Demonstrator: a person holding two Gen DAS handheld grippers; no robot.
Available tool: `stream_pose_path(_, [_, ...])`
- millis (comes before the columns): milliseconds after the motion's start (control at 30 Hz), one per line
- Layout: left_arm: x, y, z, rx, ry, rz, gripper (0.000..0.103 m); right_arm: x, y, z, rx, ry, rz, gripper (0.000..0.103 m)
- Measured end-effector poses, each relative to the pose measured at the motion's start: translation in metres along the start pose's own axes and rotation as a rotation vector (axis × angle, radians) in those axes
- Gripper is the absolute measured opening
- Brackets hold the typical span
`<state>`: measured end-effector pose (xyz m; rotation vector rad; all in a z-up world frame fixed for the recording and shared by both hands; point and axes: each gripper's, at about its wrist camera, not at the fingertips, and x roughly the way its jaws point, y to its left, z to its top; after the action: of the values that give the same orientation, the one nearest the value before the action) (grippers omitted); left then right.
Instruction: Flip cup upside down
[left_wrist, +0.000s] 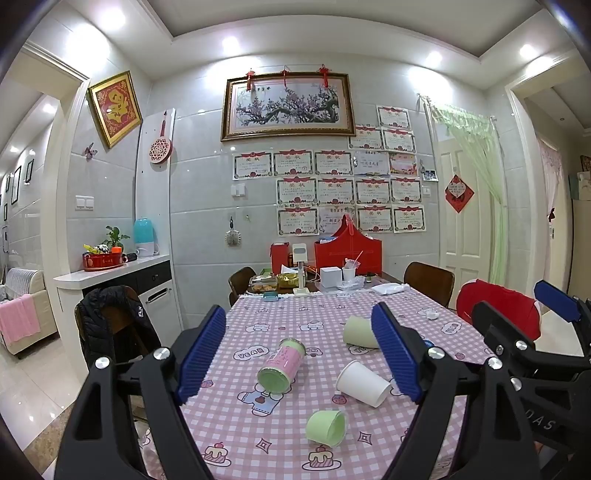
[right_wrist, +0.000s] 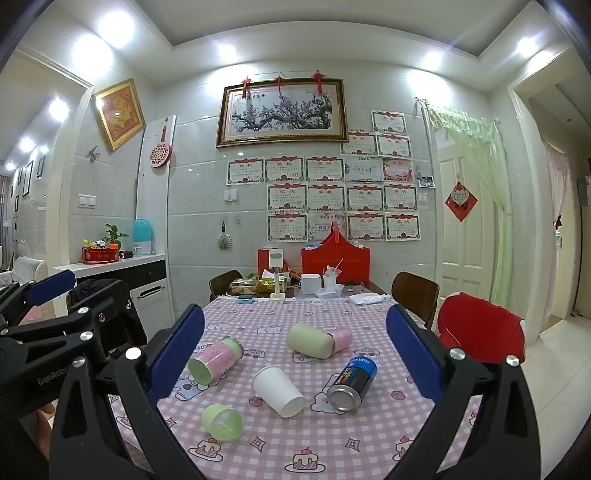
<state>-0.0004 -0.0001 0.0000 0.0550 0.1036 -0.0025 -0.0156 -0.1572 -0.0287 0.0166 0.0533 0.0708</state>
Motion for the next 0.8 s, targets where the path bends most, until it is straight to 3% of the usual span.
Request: stream_pose_path(800, [0.0003,-0.0001,0.0,0.001,0.007,-0.001,0.08,-0.001,0.0025,0.0012,-0.001,0.003,0.0,0.095])
